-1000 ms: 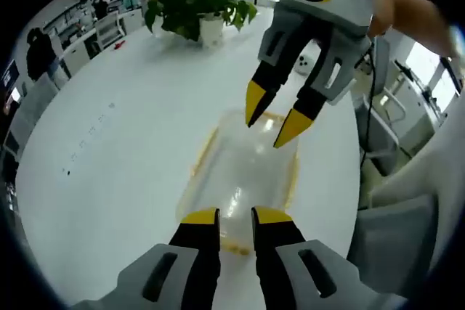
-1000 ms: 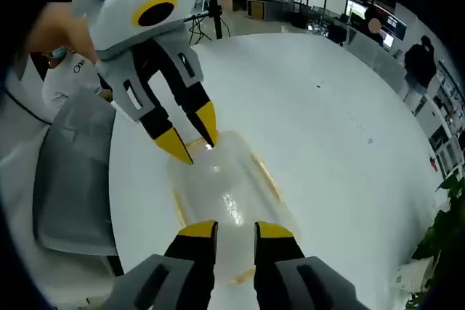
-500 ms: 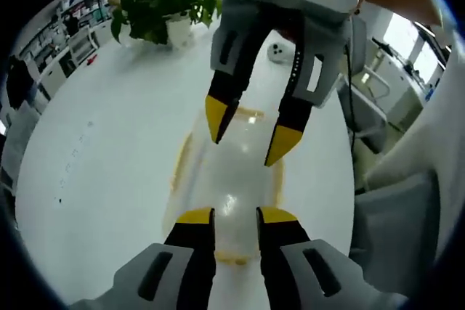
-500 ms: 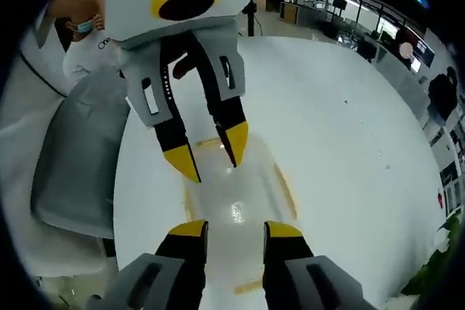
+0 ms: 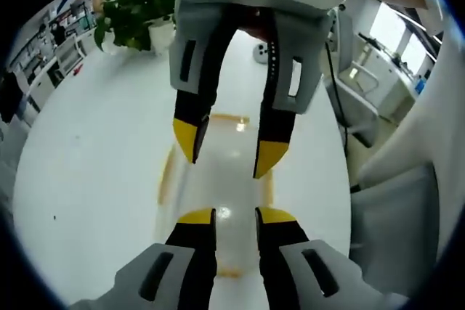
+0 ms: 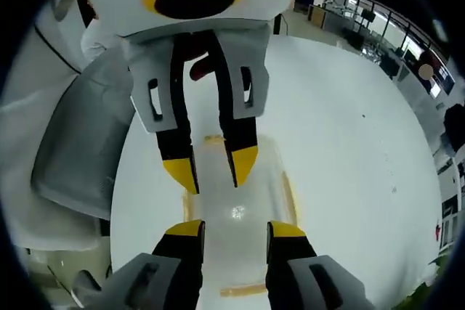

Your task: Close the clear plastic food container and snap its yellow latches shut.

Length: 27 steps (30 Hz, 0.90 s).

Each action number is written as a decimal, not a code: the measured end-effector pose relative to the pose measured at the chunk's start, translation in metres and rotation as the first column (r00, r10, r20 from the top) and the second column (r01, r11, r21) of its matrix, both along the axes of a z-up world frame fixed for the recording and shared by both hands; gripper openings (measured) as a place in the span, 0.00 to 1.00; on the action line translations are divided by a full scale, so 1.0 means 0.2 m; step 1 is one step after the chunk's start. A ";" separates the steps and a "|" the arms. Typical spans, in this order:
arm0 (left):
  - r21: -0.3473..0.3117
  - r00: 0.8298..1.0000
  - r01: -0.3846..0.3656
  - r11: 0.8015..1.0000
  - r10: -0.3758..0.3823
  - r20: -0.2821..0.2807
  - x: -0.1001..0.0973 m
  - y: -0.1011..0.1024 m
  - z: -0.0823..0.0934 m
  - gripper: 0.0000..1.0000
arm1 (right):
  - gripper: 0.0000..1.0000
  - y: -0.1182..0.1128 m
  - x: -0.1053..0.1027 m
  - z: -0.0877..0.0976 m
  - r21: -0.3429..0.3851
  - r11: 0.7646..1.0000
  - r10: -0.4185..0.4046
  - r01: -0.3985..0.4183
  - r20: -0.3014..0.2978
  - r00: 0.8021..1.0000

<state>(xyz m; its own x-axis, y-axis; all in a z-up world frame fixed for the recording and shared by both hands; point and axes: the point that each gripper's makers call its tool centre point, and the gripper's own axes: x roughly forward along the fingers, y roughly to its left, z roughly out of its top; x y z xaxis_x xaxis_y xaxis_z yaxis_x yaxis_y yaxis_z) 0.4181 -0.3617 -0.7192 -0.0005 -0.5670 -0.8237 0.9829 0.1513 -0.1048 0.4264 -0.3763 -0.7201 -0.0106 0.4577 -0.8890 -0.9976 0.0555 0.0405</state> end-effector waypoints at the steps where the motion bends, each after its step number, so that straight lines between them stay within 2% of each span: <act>1: 0.000 1.000 0.003 1.000 -0.003 -0.002 0.00 0.00 0.00 0.18 | 0.31 0.00 0.01 0.00 -0.005 1.000 0.005 -0.005 0.003 1.000; 27: -0.034 0.999 0.022 0.999 -0.023 -0.026 -0.04 -0.08 -0.01 0.22 | 0.39 0.03 0.10 -0.04 -0.011 1.000 0.017 -0.017 -0.001 1.000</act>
